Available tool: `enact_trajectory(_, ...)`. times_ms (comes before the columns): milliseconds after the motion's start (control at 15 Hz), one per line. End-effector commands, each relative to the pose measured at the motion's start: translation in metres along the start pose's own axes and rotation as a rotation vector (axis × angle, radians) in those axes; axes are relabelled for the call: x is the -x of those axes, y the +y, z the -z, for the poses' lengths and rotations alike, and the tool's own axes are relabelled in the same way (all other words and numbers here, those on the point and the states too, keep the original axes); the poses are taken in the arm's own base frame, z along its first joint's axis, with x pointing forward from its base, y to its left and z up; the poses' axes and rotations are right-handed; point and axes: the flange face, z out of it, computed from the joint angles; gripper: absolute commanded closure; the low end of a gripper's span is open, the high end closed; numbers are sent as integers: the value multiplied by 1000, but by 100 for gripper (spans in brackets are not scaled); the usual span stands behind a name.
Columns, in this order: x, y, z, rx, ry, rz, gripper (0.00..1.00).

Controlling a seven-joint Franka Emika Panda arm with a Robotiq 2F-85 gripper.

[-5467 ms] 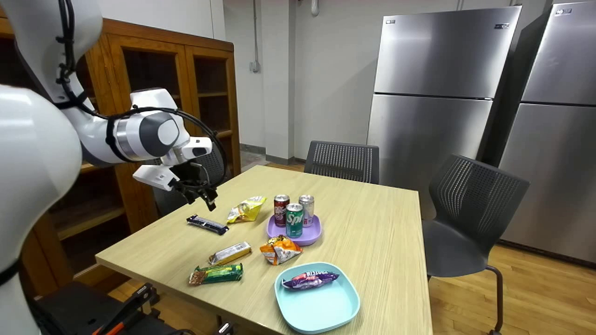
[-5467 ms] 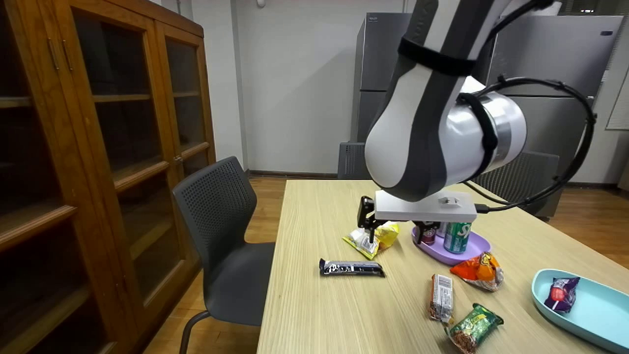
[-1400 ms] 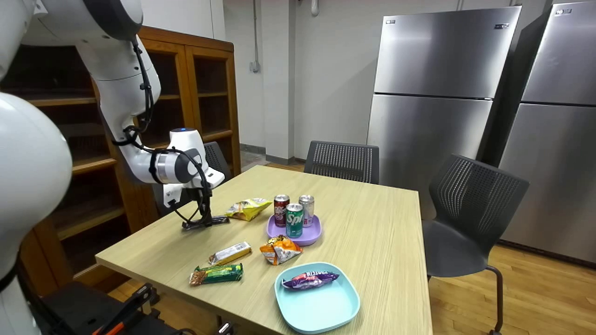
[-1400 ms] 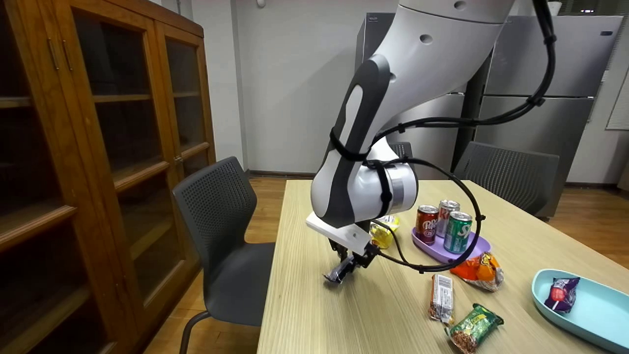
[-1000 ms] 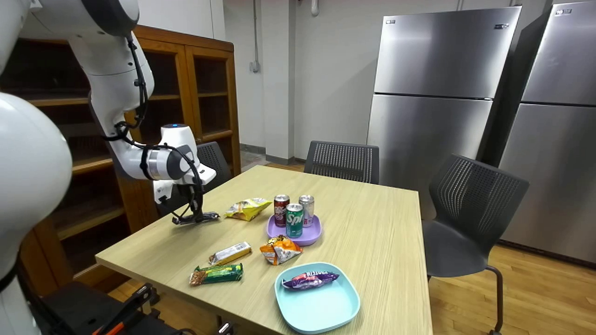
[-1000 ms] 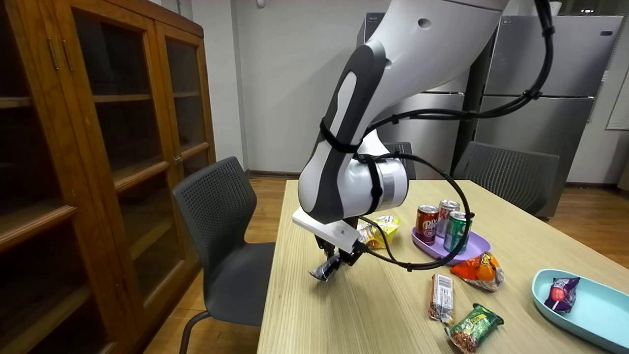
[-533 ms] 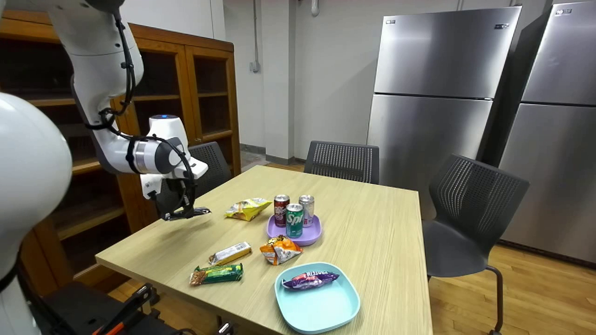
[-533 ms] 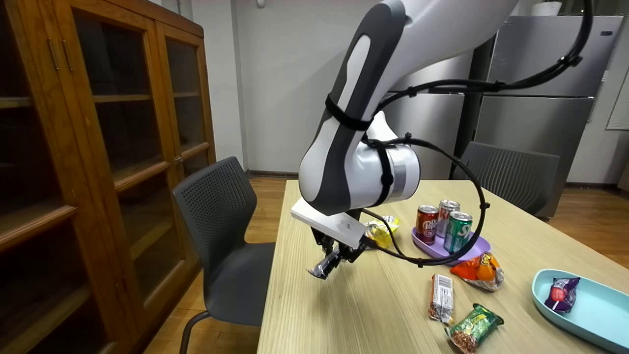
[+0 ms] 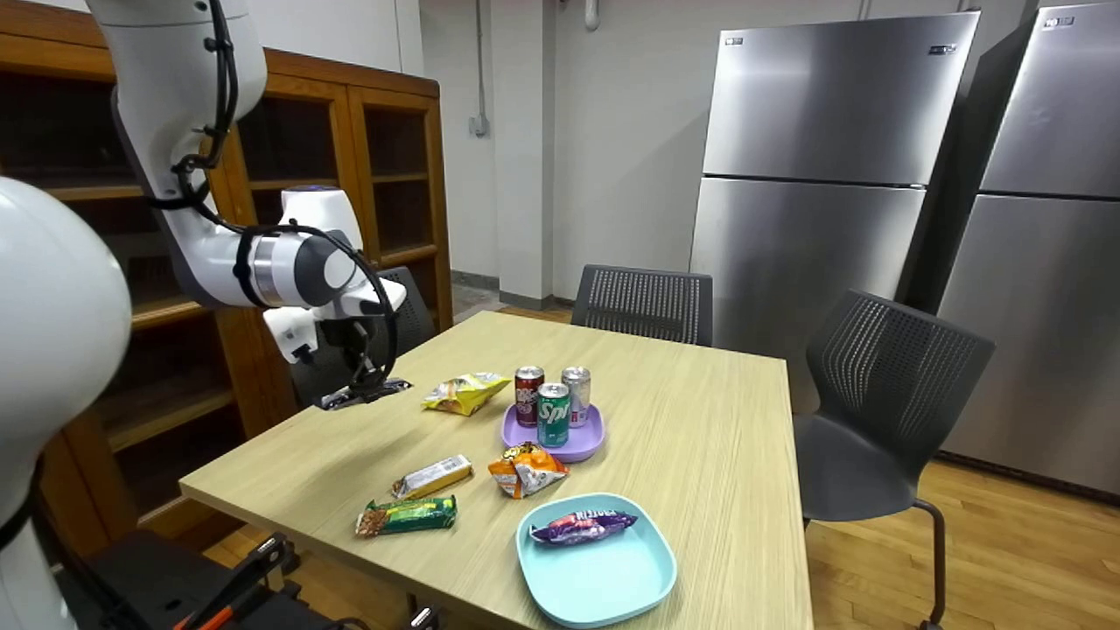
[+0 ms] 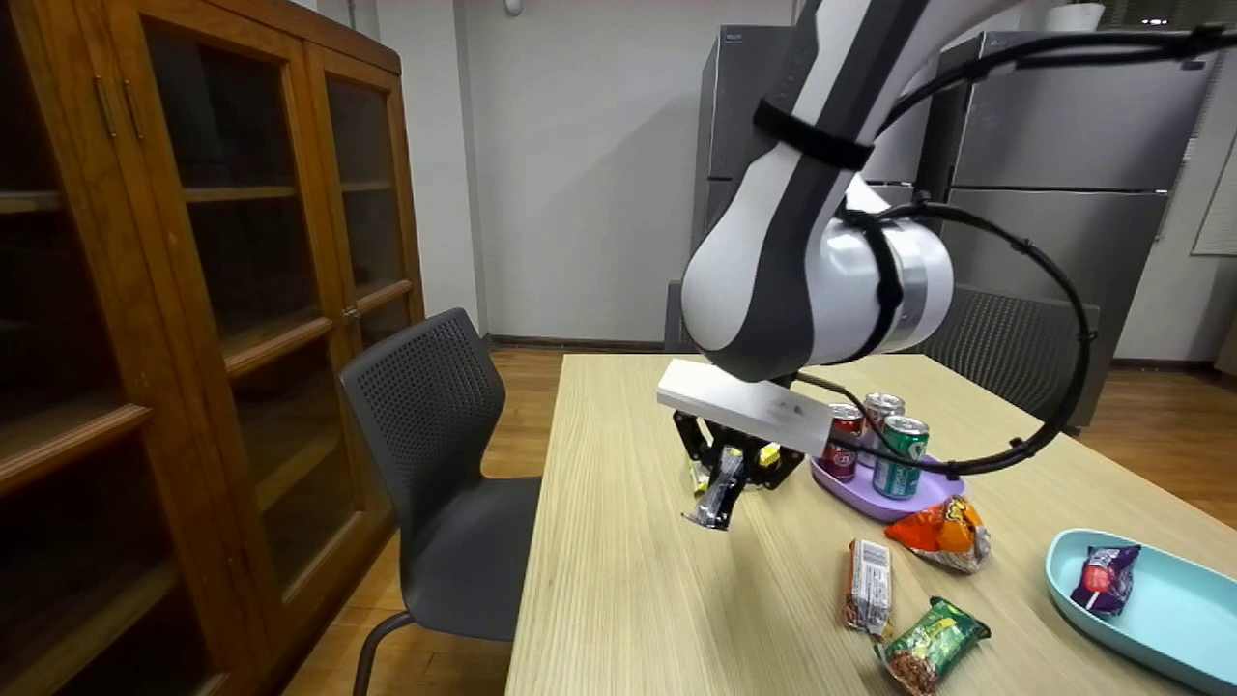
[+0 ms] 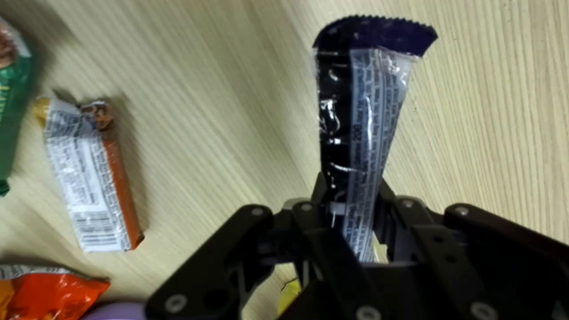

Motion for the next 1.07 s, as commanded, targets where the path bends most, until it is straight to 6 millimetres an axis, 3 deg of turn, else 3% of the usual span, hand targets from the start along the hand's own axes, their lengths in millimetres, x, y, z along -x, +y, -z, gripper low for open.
enact_trajectory(0, -3, 37, 39, -5, 13, 76, 94)
enact_trajectory(467, -17, 99, 75, 14, 24, 186, 94)
enact_trajectory(1000, -34, 167, 88, 46, 38, 197, 94)
